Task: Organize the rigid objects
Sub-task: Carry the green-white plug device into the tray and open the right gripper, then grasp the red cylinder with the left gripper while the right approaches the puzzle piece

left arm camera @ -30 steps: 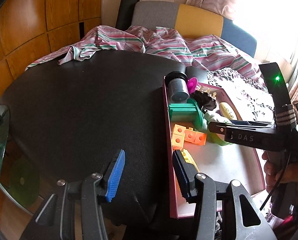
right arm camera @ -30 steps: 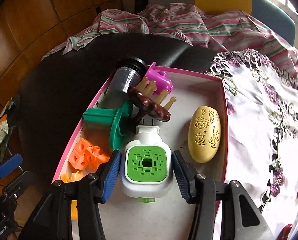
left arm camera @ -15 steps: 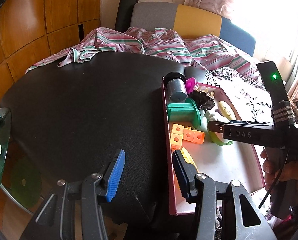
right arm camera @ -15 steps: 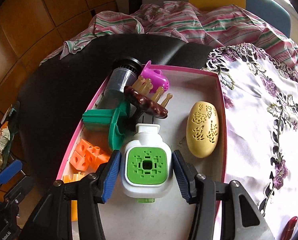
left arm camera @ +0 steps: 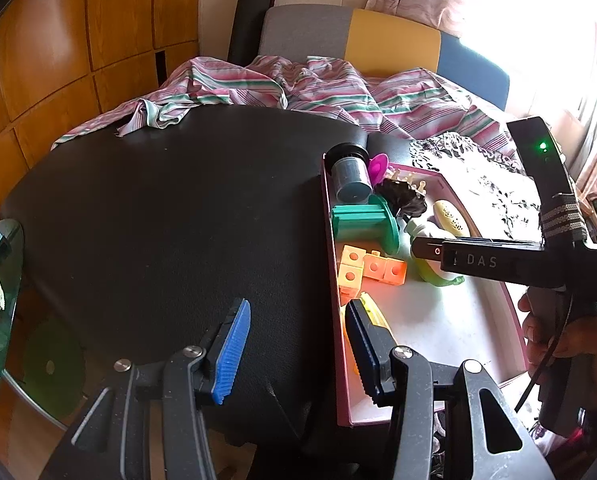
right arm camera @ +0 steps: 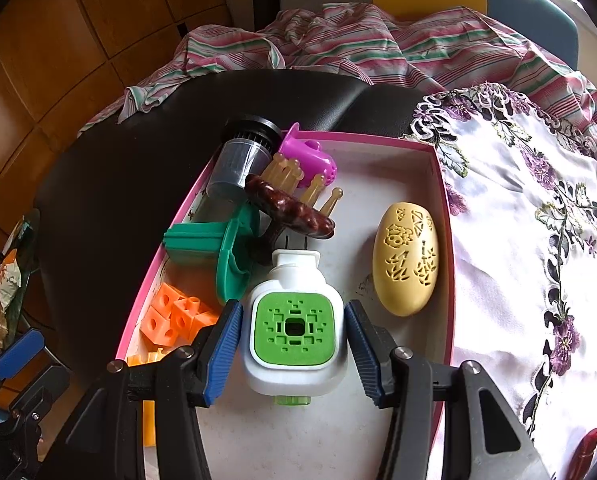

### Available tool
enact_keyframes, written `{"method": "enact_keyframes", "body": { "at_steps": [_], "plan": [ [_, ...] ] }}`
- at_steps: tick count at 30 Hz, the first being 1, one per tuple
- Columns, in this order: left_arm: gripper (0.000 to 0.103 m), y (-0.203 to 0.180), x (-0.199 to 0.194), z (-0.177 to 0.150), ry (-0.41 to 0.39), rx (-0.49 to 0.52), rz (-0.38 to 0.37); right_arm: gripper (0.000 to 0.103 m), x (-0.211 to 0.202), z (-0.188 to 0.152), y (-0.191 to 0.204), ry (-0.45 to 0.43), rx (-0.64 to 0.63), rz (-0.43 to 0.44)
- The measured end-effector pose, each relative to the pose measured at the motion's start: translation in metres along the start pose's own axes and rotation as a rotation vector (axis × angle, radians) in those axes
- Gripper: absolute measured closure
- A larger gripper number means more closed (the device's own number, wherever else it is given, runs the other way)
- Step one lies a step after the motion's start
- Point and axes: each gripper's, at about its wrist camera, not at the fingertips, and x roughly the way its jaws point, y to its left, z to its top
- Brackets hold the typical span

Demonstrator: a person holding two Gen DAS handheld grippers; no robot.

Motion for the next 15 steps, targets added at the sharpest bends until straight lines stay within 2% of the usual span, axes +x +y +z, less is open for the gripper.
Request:
{"method": "enact_keyframes", "body": {
  "at_steps": [2, 15],
  "plan": [
    [0.049, 0.0, 0.0, 0.0, -0.001, -0.005, -0.002, 0.05, -0.002, 0.0, -0.001, -0.004, 0.01, 0.02],
    [0.048, -0.007, -0.002, -0.001, -0.001, 0.016, -0.011, 0.05, -0.028, 0.002, -0.01, -0.071, 0.035, 0.031]
  ]
}}
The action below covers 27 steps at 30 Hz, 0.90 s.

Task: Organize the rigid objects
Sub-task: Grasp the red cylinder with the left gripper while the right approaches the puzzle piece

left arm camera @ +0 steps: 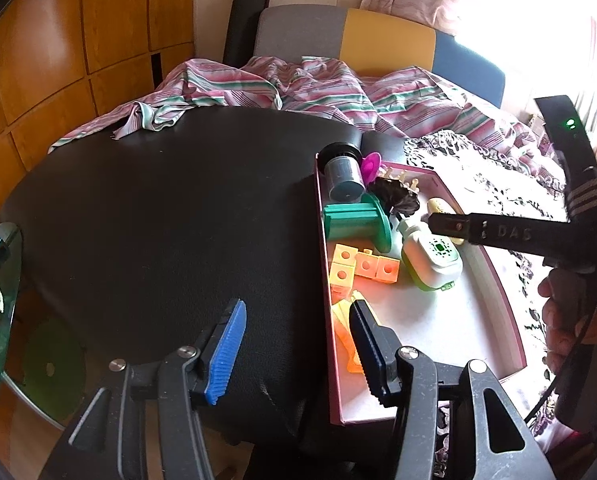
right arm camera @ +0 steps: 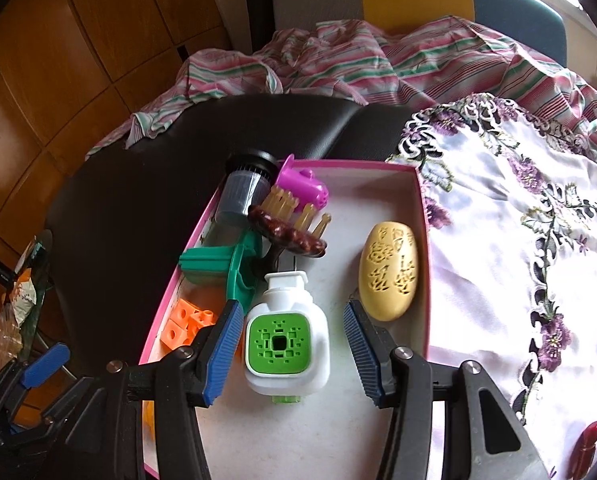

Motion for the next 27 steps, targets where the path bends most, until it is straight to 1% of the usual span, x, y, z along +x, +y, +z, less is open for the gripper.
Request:
{"method": "enact_keyframes", "body": {
  "at_steps": [3, 9, 13, 17, 20, 23, 27],
  "plan": [
    [0.043, -0.003, -0.001, 0.001, -0.003, 0.007, -0.005, 0.05, -0.009, 0.0, -0.006, -0.016, 0.007, -0.005],
    [0.042, -0.014, 0.001, 0.006, 0.001, 0.032, -0.021, 0.05, -0.037, -0.008, -0.037, -0.051, 0.05, -0.032],
    [0.042, -0.027, -0.001, 0.013, -0.005, 0.048, -0.073, 0.05, -0.059, -0.018, -0.07, -0.063, 0.106, -0.061],
    [0.042, -0.049, -0.002, 0.022, -0.015, 0.098, -0.125, 0.05, -0.087, -0.034, -0.12, -0.077, 0.203, -0.111],
    [0.042, -0.074, -0.002, 0.028, -0.012, 0.147, -0.177, 0.05, -0.116, -0.053, -0.165, -0.098, 0.298, -0.179],
    [0.042, -0.105, -0.001, 0.032, 0.001, 0.214, -0.249, 0.05, -0.145, -0.073, -0.212, -0.128, 0.42, -0.255],
    [0.042, -0.164, 0.005, 0.028, 0.028, 0.342, -0.33, 0.05, -0.178, -0.105, -0.267, -0.171, 0.601, -0.34]
  ]
}}
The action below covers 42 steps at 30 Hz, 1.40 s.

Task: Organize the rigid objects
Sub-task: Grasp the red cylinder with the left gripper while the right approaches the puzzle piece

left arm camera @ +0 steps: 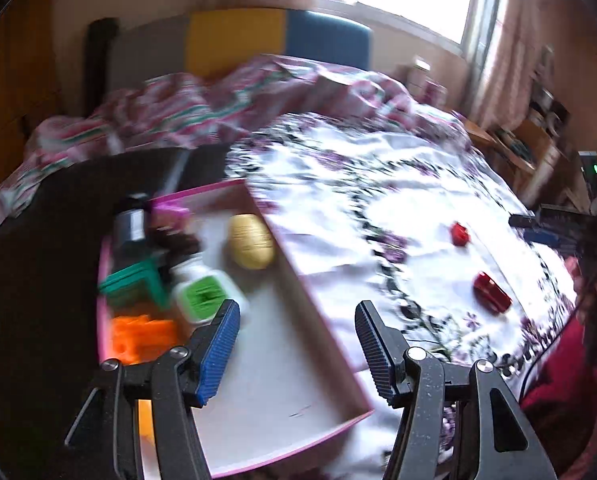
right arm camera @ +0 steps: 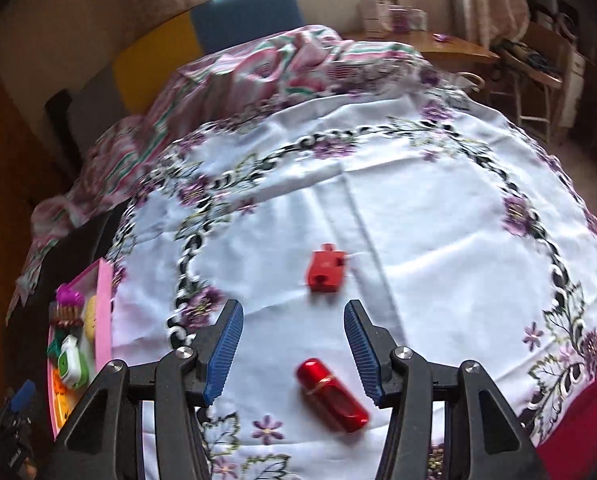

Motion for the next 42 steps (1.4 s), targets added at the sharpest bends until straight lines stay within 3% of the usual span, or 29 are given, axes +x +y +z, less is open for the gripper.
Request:
{"method": "enact_keyframes", "body": {
  "at_steps": [1, 5, 8, 11, 15, 24, 32, 33, 35, 42],
  "plan": [
    [0.042, -0.013, 0.007, 0.002, 0.012, 0.029, -0.02, 0.05, -0.002, 0.002, -0.015, -0.009, 0.038, -0.016],
    [0.018, -0.064, 0.036, 0.007, 0.043, 0.132, -0.104, 0.05, -0.003, -0.005, -0.056, -0.032, 0.157, -0.03],
    [0.018, -0.102, 0.055, 0.009, 0.059, 0.236, -0.167, 0.05, -0.005, -0.008, -0.074, -0.057, 0.26, 0.043],
    [0.015, -0.137, 0.071, 0.008, 0.068, 0.347, -0.213, 0.05, -0.014, -0.008, -0.076, -0.121, 0.285, 0.054],
    [0.015, -0.177, 0.095, 0.007, 0.108, 0.472, -0.283, 0.05, -0.014, -0.007, -0.079, -0.125, 0.305, 0.097],
    [0.003, -0.227, 0.128, 0.009, 0.129, 0.588, -0.368, 0.05, -0.014, -0.01, -0.087, -0.137, 0.35, 0.137],
    [0.003, -0.244, 0.148, 0.009, 0.135, 0.663, -0.387, 0.05, -0.014, -0.01, -0.095, -0.138, 0.393, 0.166],
    [0.005, -0.245, 0.152, 0.008, 0.144, 0.66, -0.394, 0.05, -0.014, -0.01, -0.095, -0.138, 0.395, 0.166],
    [0.028, -0.245, 0.159, 0.006, 0.189, 0.641, -0.426, 0.05, -0.014, -0.011, -0.095, -0.139, 0.394, 0.163],
    [0.028, -0.219, 0.144, -0.005, 0.172, 0.528, -0.363, 0.05, -0.01, -0.01, -0.092, -0.116, 0.376, 0.148]
  ]
}}
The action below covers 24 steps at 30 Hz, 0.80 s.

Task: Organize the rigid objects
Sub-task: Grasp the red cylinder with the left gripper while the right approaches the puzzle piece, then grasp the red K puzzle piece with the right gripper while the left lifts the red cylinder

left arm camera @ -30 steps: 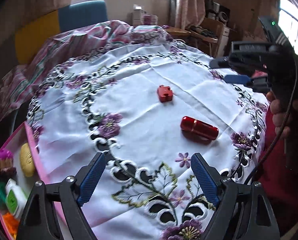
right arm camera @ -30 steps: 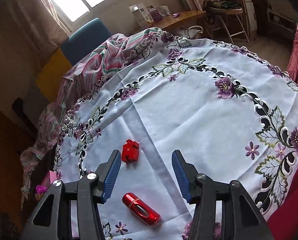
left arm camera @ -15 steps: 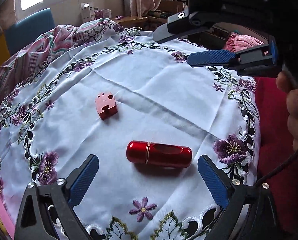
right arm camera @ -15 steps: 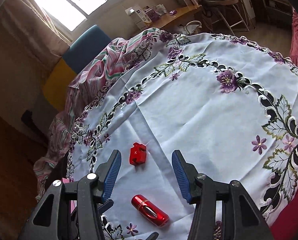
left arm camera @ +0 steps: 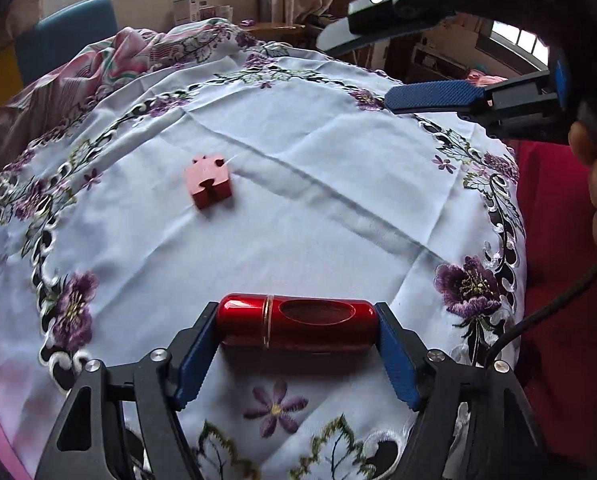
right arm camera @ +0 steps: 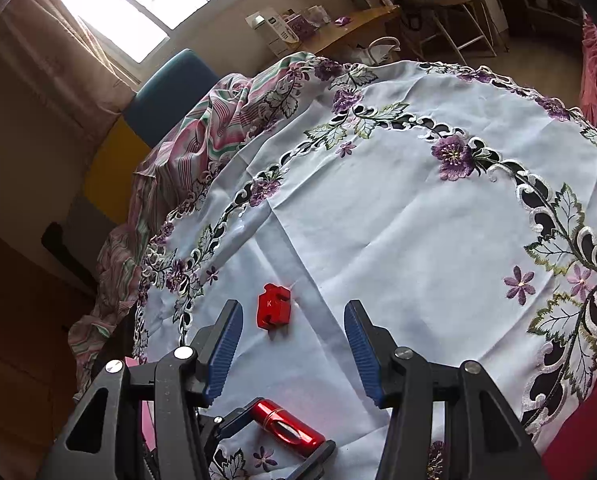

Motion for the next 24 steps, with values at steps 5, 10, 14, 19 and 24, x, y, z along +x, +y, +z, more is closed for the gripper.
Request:
{"method": "enact_keyframes", "body": {
  "at_steps": [5, 10, 14, 19, 24],
  "plan": [
    [0.028, 0.022, -0.03, -0.03, -0.001, -0.147, 0.06, 0.05, 0.011, -0.003, 0.008, 0.054, -0.052, -0.05],
    [0.028, 0.039, -0.059, -0.054, -0.018, -0.24, 0.094, 0.05, 0.03, -0.012, 0.018, 0.148, -0.115, -0.096],
    [0.028, 0.048, -0.085, -0.063, -0.056, -0.264, 0.127, 0.05, 0.052, -0.021, 0.031, 0.251, -0.197, -0.135],
    [0.028, 0.06, -0.109, -0.072, -0.095, -0.321, 0.127, 0.05, 0.074, -0.016, 0.054, 0.278, -0.262, -0.178],
    [0.028, 0.065, -0.128, -0.081, -0.122, -0.354, 0.121, 0.05, 0.106, -0.002, 0.077, 0.253, -0.32, -0.248]
  ]
}}
